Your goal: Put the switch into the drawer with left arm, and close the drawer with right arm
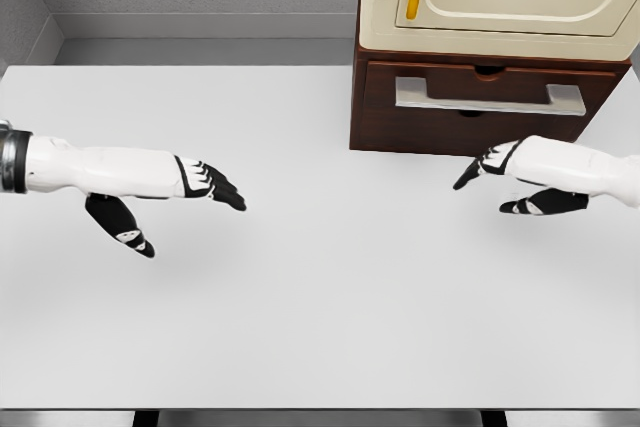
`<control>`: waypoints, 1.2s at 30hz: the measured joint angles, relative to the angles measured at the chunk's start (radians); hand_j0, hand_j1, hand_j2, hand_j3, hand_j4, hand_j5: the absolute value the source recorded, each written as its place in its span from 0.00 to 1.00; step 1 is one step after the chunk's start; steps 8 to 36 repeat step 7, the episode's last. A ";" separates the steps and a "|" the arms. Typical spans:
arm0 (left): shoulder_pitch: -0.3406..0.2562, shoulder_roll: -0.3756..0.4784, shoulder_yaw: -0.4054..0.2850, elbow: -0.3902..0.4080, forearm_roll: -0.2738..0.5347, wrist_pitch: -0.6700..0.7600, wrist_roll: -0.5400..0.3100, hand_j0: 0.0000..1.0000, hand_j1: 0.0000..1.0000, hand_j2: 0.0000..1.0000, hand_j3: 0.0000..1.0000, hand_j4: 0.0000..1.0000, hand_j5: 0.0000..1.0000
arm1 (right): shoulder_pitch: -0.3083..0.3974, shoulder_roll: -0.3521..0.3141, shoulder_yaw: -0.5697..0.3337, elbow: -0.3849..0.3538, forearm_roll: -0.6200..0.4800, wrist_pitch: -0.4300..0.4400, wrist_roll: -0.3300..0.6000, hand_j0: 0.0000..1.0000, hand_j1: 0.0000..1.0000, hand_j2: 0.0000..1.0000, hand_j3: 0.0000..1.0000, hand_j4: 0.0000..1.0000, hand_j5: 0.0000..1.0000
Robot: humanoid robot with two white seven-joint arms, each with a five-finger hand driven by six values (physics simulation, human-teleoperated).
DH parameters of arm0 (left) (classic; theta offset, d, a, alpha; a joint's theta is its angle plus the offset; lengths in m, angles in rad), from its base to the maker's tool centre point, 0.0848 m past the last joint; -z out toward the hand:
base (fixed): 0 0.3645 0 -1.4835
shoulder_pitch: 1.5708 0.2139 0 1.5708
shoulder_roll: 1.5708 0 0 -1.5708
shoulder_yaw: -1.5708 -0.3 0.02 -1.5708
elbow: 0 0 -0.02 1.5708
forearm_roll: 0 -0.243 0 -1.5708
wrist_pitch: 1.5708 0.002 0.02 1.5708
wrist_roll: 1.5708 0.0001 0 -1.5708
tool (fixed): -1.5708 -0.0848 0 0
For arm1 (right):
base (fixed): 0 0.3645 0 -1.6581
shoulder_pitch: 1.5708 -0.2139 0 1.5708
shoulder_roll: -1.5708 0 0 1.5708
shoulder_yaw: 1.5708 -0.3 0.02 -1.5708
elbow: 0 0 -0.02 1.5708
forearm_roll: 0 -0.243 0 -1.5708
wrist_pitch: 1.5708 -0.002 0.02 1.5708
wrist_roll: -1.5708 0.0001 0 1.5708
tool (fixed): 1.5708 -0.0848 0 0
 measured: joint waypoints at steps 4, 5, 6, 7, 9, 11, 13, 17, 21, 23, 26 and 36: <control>0.006 0.000 0.000 0.006 -0.001 0.000 0.000 1.00 1.00 1.00 1.00 1.00 1.00 | 0.002 -0.001 0.001 -0.034 0.000 0.001 0.000 1.00 1.00 1.00 1.00 1.00 1.00; 0.006 0.000 0.000 0.006 -0.001 0.000 0.000 1.00 1.00 1.00 1.00 1.00 1.00 | 0.002 -0.001 0.001 -0.038 0.001 0.001 0.000 1.00 1.00 1.00 1.00 1.00 1.00; 0.006 0.001 0.000 0.007 -0.001 0.000 0.000 1.00 1.00 1.00 1.00 1.00 1.00 | 0.002 -0.001 0.001 -0.040 0.001 0.001 0.000 1.00 1.00 1.00 1.00 1.00 1.00; 0.006 0.001 0.000 0.007 -0.001 0.000 0.000 1.00 1.00 1.00 1.00 1.00 1.00 | 0.002 -0.002 0.001 -0.042 0.001 0.001 0.000 1.00 1.00 1.00 1.00 1.00 1.00; 0.006 0.001 0.000 0.007 -0.001 0.000 0.000 1.00 1.00 1.00 1.00 1.00 1.00 | 0.002 -0.002 0.001 -0.042 0.001 0.001 0.000 1.00 1.00 1.00 1.00 1.00 1.00; 0.006 0.001 0.000 0.007 -0.001 0.000 0.000 1.00 1.00 1.00 1.00 1.00 1.00 | 0.002 -0.002 0.001 -0.042 0.001 0.001 0.000 1.00 1.00 1.00 1.00 1.00 1.00; 0.006 0.001 0.000 0.007 -0.001 0.000 0.000 1.00 1.00 1.00 1.00 1.00 1.00 | 0.002 -0.002 0.001 -0.042 0.001 0.001 0.000 1.00 1.00 1.00 1.00 1.00 1.00; 0.006 0.001 0.000 0.007 -0.001 0.000 0.000 1.00 1.00 1.00 1.00 1.00 1.00 | 0.002 -0.002 0.001 -0.042 0.001 0.001 0.000 1.00 1.00 1.00 1.00 1.00 1.00; 0.006 0.001 0.000 0.007 -0.001 0.000 0.000 1.00 1.00 1.00 1.00 1.00 1.00 | 0.002 -0.002 0.001 -0.042 0.001 0.001 0.000 1.00 1.00 1.00 1.00 1.00 1.00; 0.006 0.001 0.000 0.007 -0.001 0.000 0.000 1.00 1.00 1.00 1.00 1.00 1.00 | 0.002 -0.002 0.001 -0.042 0.001 0.001 0.000 1.00 1.00 1.00 1.00 1.00 1.00; 0.006 0.001 0.000 0.007 -0.001 0.000 0.000 1.00 1.00 1.00 1.00 1.00 1.00 | 0.002 -0.002 0.001 -0.042 0.001 0.001 0.000 1.00 1.00 1.00 1.00 1.00 1.00; 0.006 0.001 0.000 0.007 -0.001 0.000 0.000 1.00 1.00 1.00 1.00 1.00 1.00 | 0.002 -0.002 0.001 -0.042 0.001 0.001 0.000 1.00 1.00 1.00 1.00 1.00 1.00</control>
